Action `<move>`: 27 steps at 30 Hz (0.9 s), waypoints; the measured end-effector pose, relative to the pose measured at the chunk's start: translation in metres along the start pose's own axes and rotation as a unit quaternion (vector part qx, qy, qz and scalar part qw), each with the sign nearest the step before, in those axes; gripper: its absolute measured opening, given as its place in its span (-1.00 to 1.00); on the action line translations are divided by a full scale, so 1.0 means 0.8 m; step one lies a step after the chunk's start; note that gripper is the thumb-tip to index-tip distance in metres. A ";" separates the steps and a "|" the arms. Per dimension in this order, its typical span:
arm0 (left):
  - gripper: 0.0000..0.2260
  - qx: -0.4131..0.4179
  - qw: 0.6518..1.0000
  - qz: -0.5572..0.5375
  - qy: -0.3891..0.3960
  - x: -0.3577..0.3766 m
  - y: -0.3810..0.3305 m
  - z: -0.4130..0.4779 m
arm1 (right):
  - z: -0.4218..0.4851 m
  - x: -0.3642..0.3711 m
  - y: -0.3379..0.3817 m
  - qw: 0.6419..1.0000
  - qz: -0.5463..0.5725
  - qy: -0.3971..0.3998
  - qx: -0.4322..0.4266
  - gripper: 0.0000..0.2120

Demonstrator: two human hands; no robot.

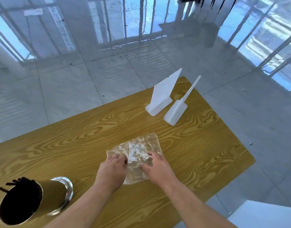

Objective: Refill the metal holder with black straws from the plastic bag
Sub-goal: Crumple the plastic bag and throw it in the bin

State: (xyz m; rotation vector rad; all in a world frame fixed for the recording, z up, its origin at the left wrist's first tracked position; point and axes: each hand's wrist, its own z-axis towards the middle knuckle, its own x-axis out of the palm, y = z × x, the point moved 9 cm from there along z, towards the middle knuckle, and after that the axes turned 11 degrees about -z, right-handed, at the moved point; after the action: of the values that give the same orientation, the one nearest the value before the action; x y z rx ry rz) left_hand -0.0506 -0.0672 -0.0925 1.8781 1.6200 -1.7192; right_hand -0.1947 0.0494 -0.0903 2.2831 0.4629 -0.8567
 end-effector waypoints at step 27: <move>0.01 0.227 0.960 -0.163 -0.011 -0.193 -0.081 -0.222 | -0.225 -0.017 0.165 0.785 0.618 -0.042 0.016 -0.63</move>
State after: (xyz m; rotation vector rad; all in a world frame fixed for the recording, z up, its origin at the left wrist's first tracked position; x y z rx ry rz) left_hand 0.0495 -0.0101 0.1228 1.8260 1.7139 -2.4166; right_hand -0.0543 0.0738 0.0817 1.9374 -1.0328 -0.2377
